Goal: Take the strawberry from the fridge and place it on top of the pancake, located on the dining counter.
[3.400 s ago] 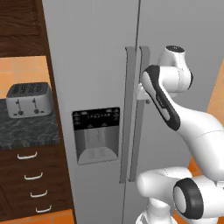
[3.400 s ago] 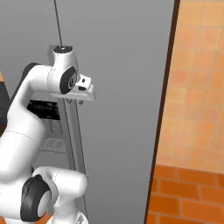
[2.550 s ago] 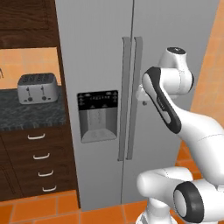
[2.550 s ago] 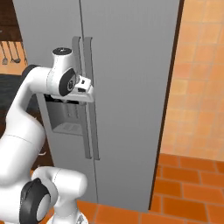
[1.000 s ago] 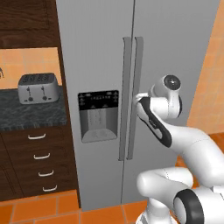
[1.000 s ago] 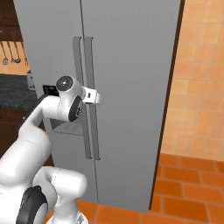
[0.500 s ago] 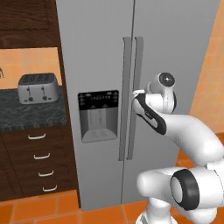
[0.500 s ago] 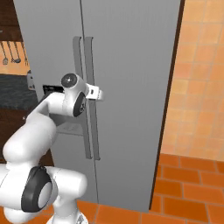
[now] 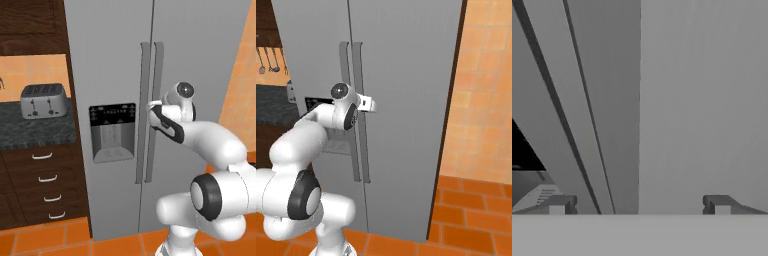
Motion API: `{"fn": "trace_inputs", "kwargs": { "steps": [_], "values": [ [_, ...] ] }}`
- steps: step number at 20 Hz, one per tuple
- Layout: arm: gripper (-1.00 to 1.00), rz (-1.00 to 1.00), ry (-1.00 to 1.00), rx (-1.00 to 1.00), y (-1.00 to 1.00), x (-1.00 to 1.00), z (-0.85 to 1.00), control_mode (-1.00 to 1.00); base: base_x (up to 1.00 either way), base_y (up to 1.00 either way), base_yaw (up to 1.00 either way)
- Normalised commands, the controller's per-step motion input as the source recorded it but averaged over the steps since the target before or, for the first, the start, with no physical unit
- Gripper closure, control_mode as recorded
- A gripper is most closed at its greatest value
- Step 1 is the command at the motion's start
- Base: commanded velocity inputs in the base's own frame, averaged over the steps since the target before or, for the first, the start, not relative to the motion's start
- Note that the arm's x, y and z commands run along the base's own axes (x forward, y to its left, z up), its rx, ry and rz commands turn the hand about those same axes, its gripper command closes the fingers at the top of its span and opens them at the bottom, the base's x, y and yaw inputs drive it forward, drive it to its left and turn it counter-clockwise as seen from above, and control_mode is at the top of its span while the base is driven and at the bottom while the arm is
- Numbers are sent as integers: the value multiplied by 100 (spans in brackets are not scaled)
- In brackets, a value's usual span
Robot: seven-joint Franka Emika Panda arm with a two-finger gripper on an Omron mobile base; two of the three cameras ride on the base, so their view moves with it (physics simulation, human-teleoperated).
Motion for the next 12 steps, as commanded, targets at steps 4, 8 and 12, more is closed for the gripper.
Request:
{"fn": "trace_inputs", "kwargs": {
  "steps": [4, 8, 12],
  "values": [
    [-100, 0, -11, 0, 10, 21, -14, -100, 0, 0, 0],
    [-100, 0, -3, 0, 10, 31, -4, -100, 0, 0, 0],
    [-100, 0, 0, 0, 1, 44, 0, -100, 0, 0, 0]
  ]
}}
